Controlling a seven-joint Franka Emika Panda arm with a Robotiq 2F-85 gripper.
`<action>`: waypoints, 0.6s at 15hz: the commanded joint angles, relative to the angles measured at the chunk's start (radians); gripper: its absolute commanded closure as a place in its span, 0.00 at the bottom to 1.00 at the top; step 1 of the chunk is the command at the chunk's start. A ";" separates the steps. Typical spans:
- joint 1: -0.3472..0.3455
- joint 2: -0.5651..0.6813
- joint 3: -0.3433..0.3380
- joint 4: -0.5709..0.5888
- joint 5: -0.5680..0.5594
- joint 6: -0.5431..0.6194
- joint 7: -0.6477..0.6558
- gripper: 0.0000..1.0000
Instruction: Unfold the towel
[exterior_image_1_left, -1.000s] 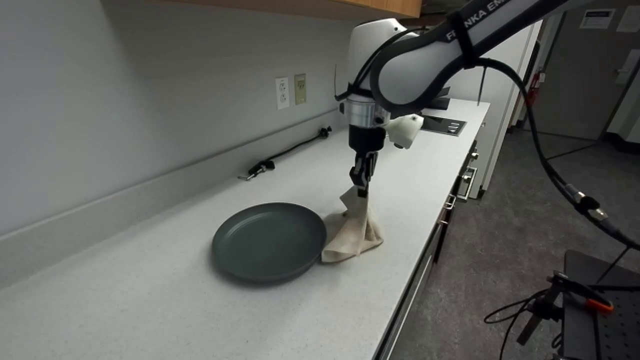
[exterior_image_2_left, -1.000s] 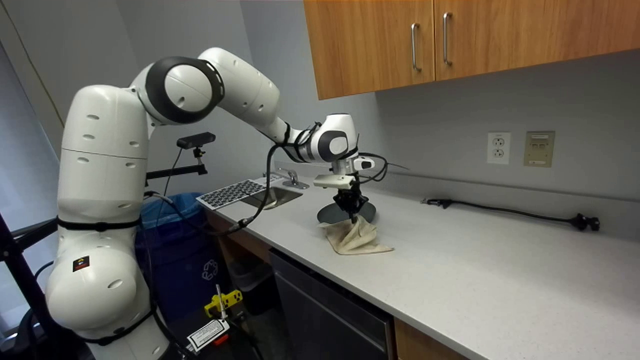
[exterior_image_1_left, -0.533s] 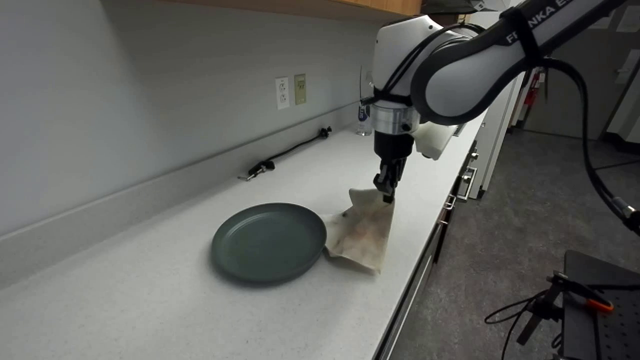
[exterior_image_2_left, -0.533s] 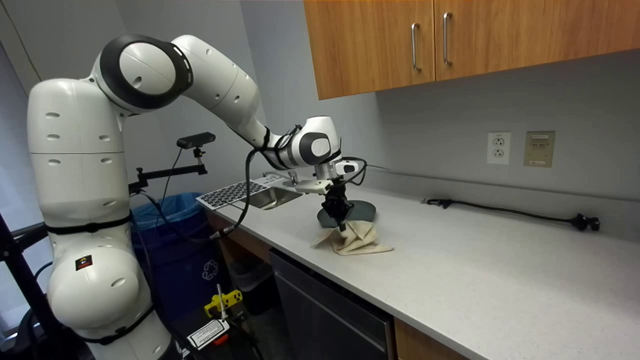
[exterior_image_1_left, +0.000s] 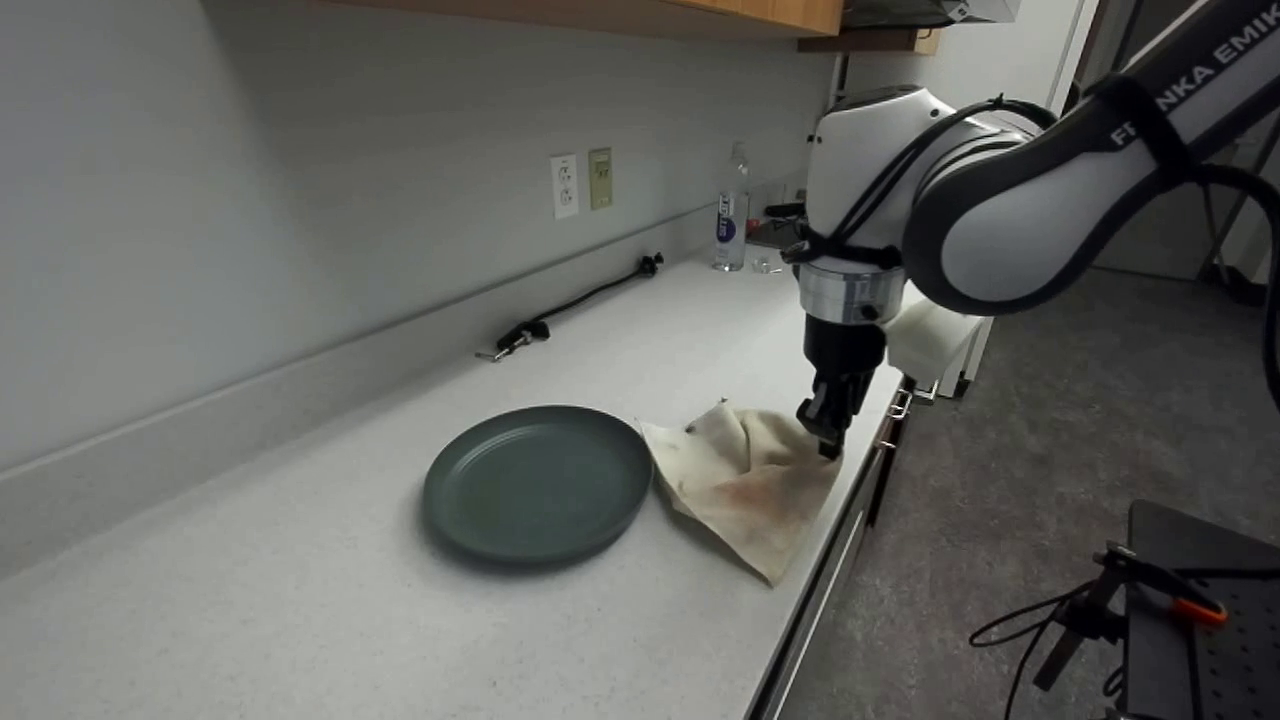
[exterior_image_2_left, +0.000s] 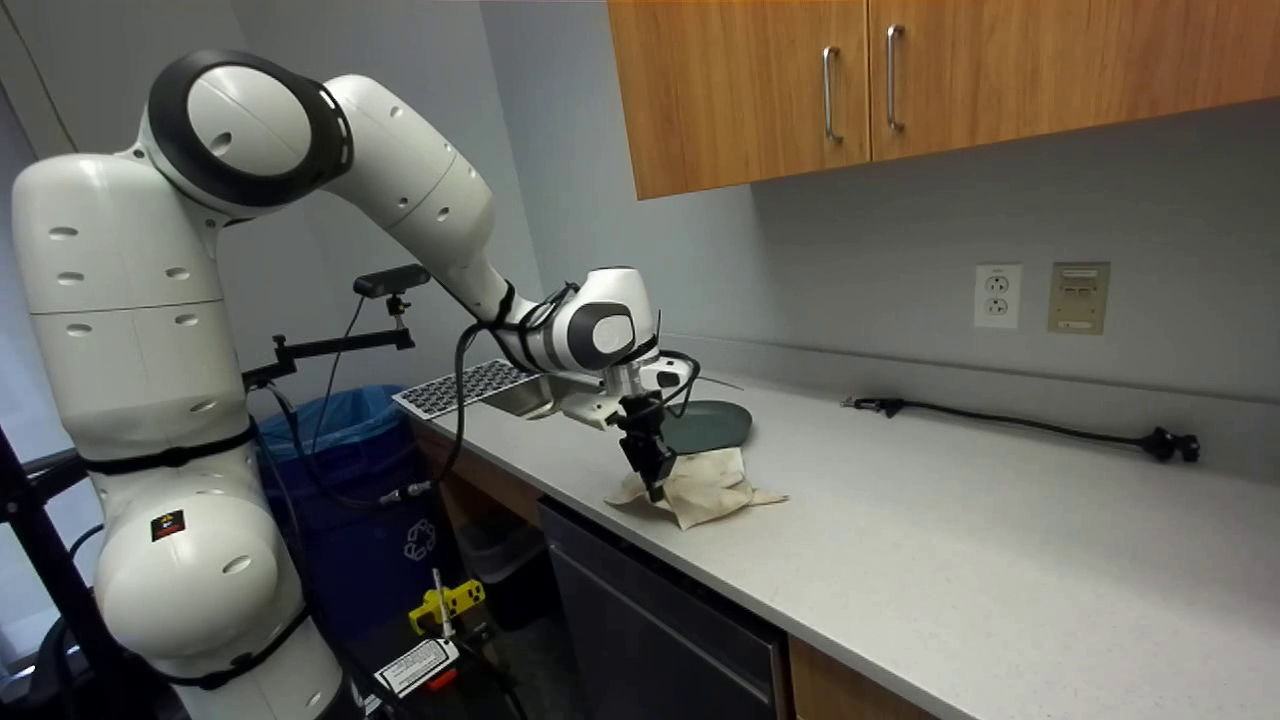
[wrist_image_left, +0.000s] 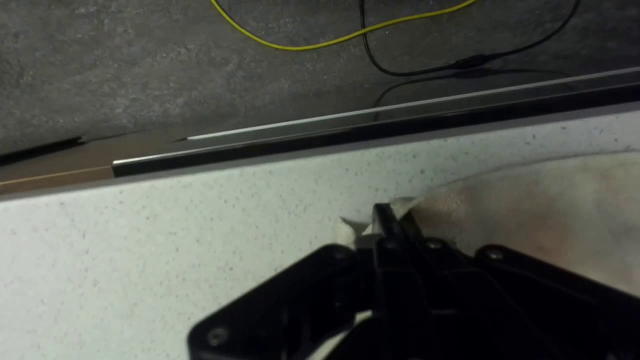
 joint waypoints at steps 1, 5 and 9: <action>0.001 -0.062 0.009 -0.120 0.078 0.100 0.020 1.00; 0.002 -0.071 0.021 -0.175 0.164 0.168 0.004 1.00; 0.002 -0.081 0.026 -0.203 0.187 0.192 -0.007 0.72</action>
